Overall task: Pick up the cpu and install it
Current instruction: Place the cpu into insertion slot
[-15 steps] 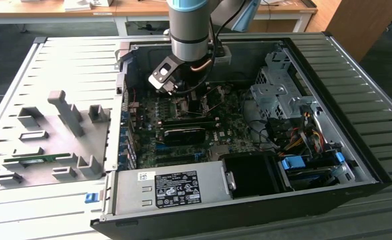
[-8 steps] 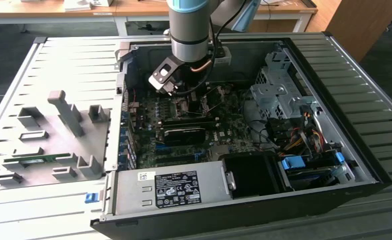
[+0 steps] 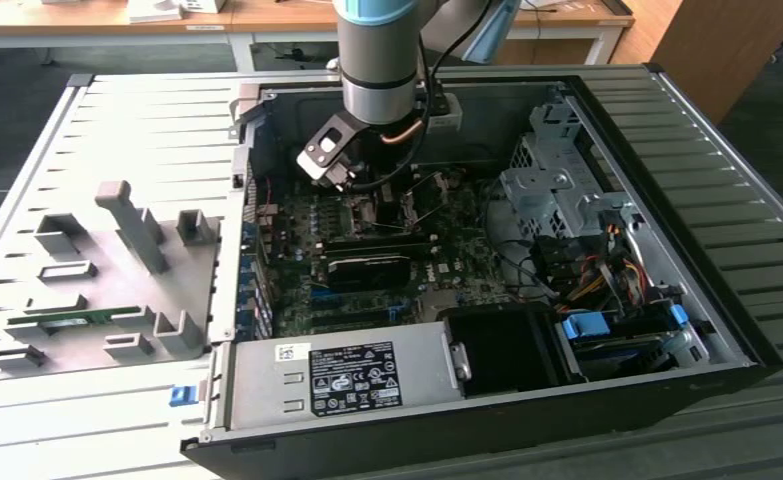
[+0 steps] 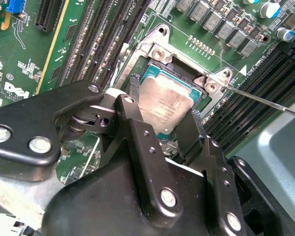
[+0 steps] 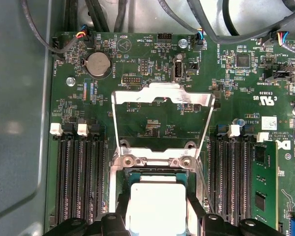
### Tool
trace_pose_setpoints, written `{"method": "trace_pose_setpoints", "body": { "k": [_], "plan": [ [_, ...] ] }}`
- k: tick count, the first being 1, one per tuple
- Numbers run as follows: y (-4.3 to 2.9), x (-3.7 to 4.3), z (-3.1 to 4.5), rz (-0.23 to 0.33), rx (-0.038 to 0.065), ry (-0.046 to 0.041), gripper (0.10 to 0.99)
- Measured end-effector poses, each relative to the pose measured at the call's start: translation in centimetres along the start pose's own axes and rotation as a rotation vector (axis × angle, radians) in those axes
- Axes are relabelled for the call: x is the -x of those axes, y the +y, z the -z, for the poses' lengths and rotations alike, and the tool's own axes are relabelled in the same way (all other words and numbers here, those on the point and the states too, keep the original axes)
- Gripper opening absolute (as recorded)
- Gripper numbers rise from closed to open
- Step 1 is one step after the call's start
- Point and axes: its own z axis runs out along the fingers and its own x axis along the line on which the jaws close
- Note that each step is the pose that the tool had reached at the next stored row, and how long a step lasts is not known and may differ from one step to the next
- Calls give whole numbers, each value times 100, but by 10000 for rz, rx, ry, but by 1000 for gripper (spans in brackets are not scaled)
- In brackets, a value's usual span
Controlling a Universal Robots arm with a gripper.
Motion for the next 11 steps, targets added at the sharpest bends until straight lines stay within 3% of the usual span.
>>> {"method": "trace_pose_setpoints", "body": {
  "k": [11],
  "plan": [
    [13, 0, -1, -6, 0, 1, 537]
  ]
}}
